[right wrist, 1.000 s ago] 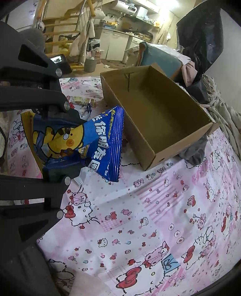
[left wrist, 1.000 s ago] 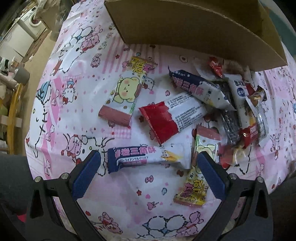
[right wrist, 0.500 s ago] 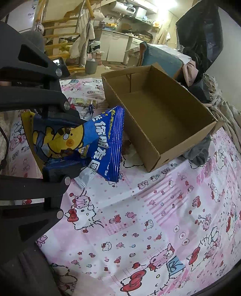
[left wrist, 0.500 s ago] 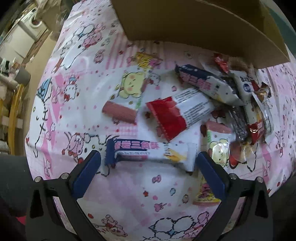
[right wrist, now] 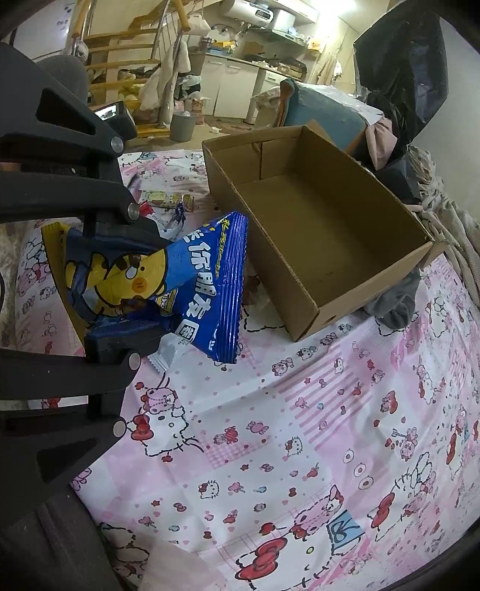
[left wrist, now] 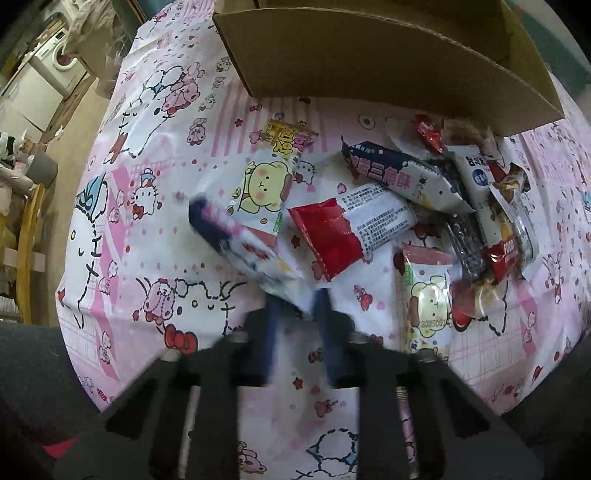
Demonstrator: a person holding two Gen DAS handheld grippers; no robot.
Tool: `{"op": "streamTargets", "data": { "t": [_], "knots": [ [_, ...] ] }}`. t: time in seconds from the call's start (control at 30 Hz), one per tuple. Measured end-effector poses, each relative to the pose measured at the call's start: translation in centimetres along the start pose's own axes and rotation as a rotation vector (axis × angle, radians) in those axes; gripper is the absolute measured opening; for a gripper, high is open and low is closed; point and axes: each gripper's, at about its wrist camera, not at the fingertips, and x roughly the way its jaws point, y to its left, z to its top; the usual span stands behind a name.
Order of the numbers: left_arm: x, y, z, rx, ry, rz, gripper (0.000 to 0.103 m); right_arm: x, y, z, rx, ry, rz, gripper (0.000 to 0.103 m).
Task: Organize snacks
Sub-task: 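Grasp the blue-and-white wafer bar with the left gripper while the right holds the chip bag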
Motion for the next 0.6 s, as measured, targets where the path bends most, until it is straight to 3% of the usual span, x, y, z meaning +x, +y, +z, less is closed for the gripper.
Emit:
{"op": "streamTargets", "data": {
  "t": [0.13,0.27,0.6],
  "knots": [
    [-0.6,-0.7,-0.6,0.0,-0.002,-0.017,0.007,-0.1,-0.1,-0.1,0.001,-0.003,0.0,0.033],
    [-1.2,0.4,-0.7,-0.029,-0.001,-0.086,0.003,-0.4,0.0,-0.2,-0.002,-0.013,0.009,0.033],
    [-5.4,2.8,-1.9,-0.066,-0.081,-0.2,0.001,-0.5,0.5,-0.1,-0.008,-0.014,0.038,0.033]
  ]
}}
